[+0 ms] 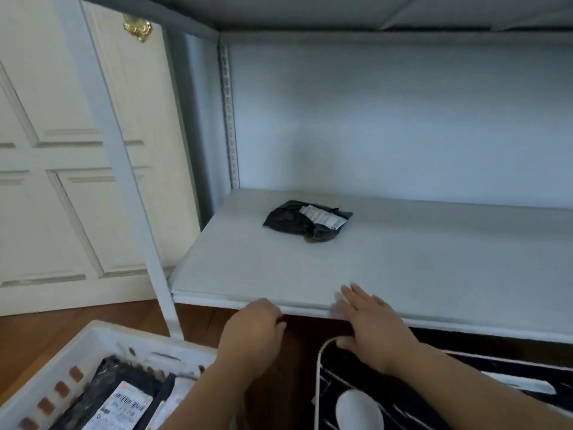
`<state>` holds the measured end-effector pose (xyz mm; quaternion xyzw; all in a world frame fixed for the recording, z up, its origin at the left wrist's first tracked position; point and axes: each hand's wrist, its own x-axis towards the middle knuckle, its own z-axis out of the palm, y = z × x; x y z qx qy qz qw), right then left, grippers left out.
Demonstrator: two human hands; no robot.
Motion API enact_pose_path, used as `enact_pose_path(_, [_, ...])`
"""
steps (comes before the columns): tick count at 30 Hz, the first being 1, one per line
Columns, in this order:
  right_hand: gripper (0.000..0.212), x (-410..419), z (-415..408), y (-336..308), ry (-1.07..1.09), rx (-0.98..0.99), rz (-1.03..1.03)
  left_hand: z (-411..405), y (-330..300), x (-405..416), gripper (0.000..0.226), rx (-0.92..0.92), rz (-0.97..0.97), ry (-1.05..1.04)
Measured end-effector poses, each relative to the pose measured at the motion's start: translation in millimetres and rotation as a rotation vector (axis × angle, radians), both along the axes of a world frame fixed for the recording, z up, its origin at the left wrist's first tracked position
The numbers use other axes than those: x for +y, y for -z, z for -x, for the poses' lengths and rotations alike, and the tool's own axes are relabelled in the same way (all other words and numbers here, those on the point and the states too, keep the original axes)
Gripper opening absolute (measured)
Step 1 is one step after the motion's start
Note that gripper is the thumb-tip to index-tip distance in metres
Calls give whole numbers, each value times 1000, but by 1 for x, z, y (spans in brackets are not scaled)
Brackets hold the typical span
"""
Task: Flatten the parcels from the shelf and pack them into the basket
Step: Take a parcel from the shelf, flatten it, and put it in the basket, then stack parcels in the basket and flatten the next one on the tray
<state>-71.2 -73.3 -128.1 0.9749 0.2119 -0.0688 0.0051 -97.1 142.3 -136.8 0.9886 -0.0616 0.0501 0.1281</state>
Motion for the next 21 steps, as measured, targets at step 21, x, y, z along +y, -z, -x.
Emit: enact_pose_path(21, [43,-83,-66,8,131,30,175,-201,-6,-112,43,189,-342,-34])
